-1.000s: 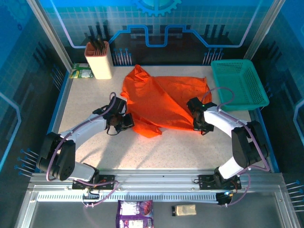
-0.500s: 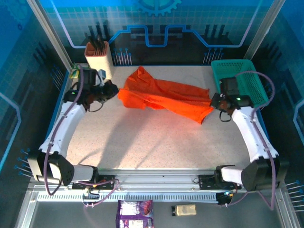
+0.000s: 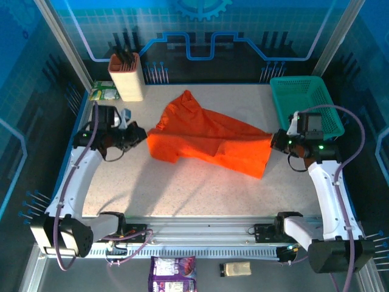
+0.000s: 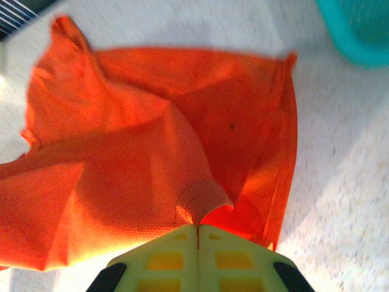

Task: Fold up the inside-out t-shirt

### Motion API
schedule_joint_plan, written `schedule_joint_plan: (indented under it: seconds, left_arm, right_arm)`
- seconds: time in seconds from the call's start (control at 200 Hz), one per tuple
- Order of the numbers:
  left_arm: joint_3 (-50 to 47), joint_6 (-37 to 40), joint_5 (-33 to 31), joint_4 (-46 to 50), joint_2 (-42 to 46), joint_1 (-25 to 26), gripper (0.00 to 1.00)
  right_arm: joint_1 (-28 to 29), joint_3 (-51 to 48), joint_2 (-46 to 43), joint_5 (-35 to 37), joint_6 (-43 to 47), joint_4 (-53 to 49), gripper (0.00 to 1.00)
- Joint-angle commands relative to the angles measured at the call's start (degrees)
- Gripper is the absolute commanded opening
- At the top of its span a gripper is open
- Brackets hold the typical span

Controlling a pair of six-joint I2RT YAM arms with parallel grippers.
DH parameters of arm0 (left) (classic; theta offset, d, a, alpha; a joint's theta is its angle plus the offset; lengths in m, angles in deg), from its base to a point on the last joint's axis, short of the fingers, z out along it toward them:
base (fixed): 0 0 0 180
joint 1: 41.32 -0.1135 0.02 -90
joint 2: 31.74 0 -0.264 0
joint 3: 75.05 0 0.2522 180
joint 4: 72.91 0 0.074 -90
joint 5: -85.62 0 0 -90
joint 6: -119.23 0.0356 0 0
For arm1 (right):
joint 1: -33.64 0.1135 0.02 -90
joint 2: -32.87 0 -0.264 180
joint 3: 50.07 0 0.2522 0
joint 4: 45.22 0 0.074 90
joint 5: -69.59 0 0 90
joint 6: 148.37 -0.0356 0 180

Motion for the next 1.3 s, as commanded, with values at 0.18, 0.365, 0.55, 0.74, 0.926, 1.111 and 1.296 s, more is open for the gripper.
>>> schedule_joint_plan:
  seconds: [0.18, 0.365, 0.55, 0.74, 0.926, 1.111, 1.296]
  left_arm:
    - [-10.00, -1.39, 2.43, -11.85, -13.50, 2.80, 0.00]
    - [5.56, 0.84, 0.29, -11.31, -27.23, 7.76, 0.04]
    - [15.47, 4.18, -4.54, -6.13, -32.10, 12.55, 0.28]
    - [6.14, 3.40, -10.47, -7.45, -23.66, 12.09, 0.32]
    - [-6.46, 2.06, -10.47, -8.01, -14.92, 9.78, 0.30]
    - [-15.11, 0.62, -6.23, -13.12, -10.87, 8.03, 0.08]
    - [-16.48, -0.62, -2.26, -18.73, -15.52, 6.54, 0.02]
  right_arm:
    - [1.29, -6.85, 10.42, 5.94, -2.77, 7.19, 0.00]
    - [0.05, -4.81, 17.26, 18.50, -1.66, 11.12, 0.00]
    - [-0.11, -3.29, 17.14, 24.53, -1.98, 11.09, 0.00]
    - [3.81, -1.59, 14.95, 23.59, -0.82, 7.02, 0.20]
    - [13.11, 0.84, 12.06, 24.73, -1.51, 1.98, 0.34]
    - [27.08, -0.70, 14.51, 4.87, -4.39, 10.48, 0.32]
    - [42.51, 1.33, 27.73, -2.07, -8.04, 20.63, 0.34]
